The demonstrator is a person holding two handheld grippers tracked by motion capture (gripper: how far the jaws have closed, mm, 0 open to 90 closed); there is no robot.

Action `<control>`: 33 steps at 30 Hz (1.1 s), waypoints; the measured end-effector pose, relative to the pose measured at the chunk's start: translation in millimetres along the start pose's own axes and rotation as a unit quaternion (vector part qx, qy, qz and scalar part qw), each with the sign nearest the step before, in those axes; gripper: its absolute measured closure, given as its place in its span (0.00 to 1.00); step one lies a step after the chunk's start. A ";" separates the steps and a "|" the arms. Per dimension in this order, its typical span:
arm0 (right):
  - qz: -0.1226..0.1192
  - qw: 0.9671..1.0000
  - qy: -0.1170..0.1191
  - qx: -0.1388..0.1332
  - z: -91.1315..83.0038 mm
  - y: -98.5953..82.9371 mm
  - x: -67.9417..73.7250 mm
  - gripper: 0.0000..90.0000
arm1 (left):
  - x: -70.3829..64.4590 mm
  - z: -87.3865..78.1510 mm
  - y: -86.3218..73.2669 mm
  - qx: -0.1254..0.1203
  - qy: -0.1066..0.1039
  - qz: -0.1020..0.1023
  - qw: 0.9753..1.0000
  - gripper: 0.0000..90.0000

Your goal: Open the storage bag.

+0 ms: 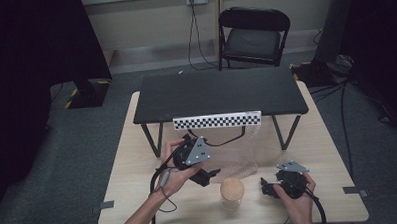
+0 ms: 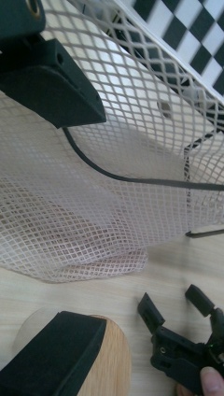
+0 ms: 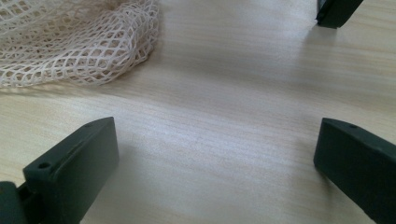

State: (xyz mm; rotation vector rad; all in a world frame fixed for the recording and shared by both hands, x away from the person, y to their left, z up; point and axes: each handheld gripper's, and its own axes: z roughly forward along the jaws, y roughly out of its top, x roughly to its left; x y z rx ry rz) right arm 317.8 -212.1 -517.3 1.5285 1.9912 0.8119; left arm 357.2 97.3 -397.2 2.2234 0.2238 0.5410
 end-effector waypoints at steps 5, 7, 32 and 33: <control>0.000 1.000 0.000 0.000 0.0 0.0 0.0 0.00 | 10.1 9.2 10.2 0.014 -0.019 0.032 0.999 0.03; 0.000 1.000 0.000 0.000 0.0 0.0 0.0 0.00 | 13.6 12.5 12.1 0.017 -0.036 0.037 0.999 0.03; 0.000 1.000 0.000 0.000 0.0 0.0 0.0 0.00 | 12.4 20.8 -0.5 0.076 -0.163 0.053 0.982 0.01; 0.000 1.000 0.000 0.000 0.0 0.0 0.0 0.00 | 11.8 18.8 -0.2 0.074 -0.167 0.051 0.982 0.00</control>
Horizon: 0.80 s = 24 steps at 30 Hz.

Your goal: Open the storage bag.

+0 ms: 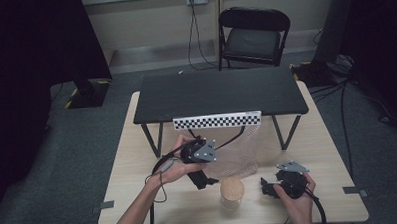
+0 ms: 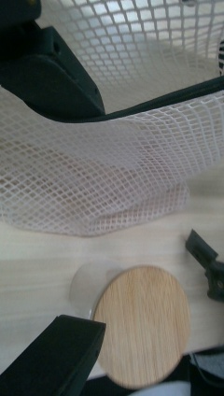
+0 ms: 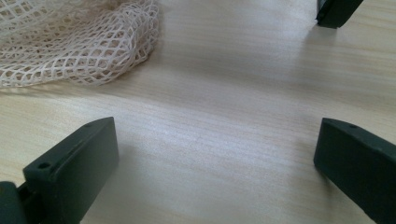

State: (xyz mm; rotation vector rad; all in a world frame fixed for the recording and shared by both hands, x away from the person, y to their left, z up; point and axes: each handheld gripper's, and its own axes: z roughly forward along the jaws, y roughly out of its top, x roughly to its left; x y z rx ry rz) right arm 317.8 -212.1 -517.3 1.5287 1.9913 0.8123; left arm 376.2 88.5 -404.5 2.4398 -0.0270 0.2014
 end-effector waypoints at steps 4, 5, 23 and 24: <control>0.000 1.000 0.000 0.000 0.0 0.0 0.0 0.00 | -5.2 -8.3 1.7 -0.004 -0.016 -0.005 1.000 0.01; 0.000 1.000 0.000 0.000 0.0 0.0 0.0 0.00 | -6.8 -10.3 2.4 -0.004 -0.018 -0.004 1.000 0.00; 0.000 1.000 0.000 0.000 0.0 0.0 0.0 0.00 | -19.5 -28.5 10.3 -0.018 -0.036 0.006 0.999 0.00; 0.000 1.000 0.000 0.000 0.0 0.0 0.0 0.00 | -19.0 -28.0 9.8 -0.018 -0.037 0.005 0.999 0.00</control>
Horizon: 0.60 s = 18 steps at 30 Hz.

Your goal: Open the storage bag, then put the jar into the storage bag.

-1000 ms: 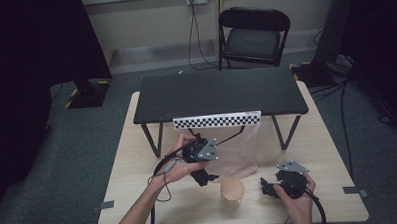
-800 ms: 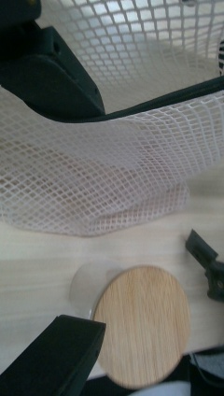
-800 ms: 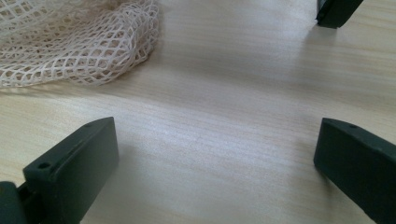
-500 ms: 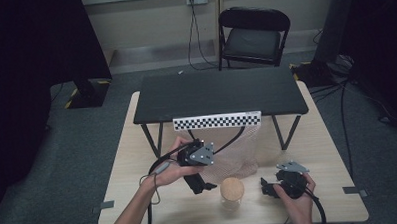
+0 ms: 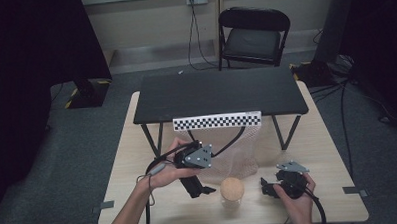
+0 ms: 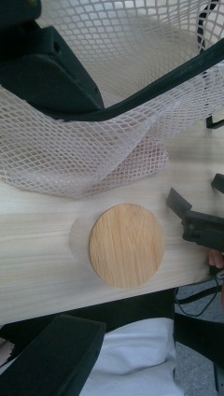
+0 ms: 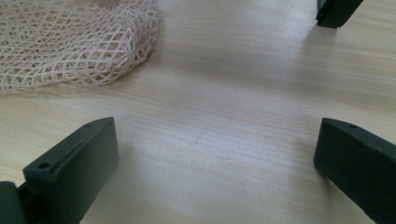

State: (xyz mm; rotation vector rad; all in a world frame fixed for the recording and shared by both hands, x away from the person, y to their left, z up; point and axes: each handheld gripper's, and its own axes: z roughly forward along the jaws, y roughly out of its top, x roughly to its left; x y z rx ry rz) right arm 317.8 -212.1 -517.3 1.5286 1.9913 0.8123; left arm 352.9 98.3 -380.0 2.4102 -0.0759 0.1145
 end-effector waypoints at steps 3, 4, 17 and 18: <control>0.000 1.000 0.000 0.000 0.0 0.0 0.1 0.00 | 0.6 1.7 -1.0 0.000 0.001 -0.003 1.000 0.00; 0.000 1.000 0.000 0.000 0.0 0.0 0.0 0.00 | 0.9 2.0 -1.3 0.000 0.001 -0.003 1.000 0.00; 0.003 1.000 0.006 0.001 -4.3 -1.8 1.5 0.02 | 2.1 5.2 -4.4 0.002 0.007 -0.008 1.000 0.00; 0.004 1.000 0.012 0.000 -5.0 -1.7 1.7 0.03 | 1.9 5.0 -4.5 0.002 0.007 -0.008 1.000 0.00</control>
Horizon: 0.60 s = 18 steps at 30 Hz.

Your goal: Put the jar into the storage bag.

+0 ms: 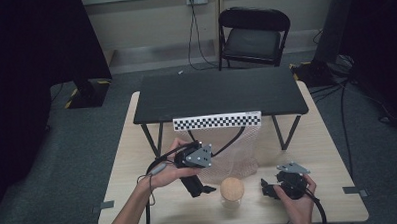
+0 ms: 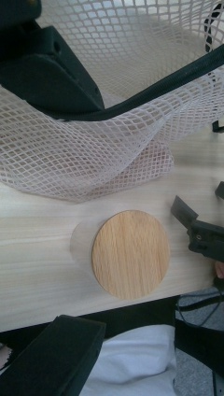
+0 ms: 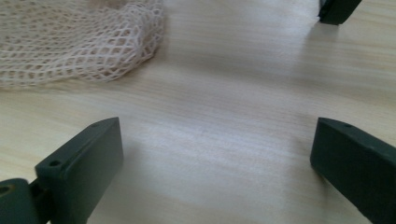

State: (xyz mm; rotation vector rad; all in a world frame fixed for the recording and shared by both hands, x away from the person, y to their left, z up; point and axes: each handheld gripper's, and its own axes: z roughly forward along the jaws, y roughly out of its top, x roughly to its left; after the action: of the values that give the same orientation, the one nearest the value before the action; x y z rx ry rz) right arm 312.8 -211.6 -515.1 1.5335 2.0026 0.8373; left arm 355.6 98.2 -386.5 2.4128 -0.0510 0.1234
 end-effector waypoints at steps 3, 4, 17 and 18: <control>0.001 1.000 0.008 -0.003 -2.6 0.5 2.2 0.02 | -0.5 -2.0 0.0 -0.004 -0.003 -0.002 1.000 0.00; 0.000 1.000 0.008 -0.005 -4.1 0.6 3.3 0.02 | -0.6 -3.1 0.1 -0.007 -0.005 -0.002 1.000 0.00; -0.002 0.998 0.044 -0.036 -30.2 7.4 13.5 0.03 | -1.7 -1.3 -0.3 -0.002 0.001 -0.001 1.000 0.00; -0.004 0.998 0.048 -0.040 -33.0 7.8 15.8 0.03 | -1.9 -1.5 -0.2 -0.002 0.001 0.000 1.000 0.00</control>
State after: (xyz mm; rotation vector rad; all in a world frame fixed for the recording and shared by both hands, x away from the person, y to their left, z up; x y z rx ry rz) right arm 291.0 -200.8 -486.6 1.4656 2.0155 0.9932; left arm 353.6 99.4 -385.7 2.4078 -0.0492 0.1264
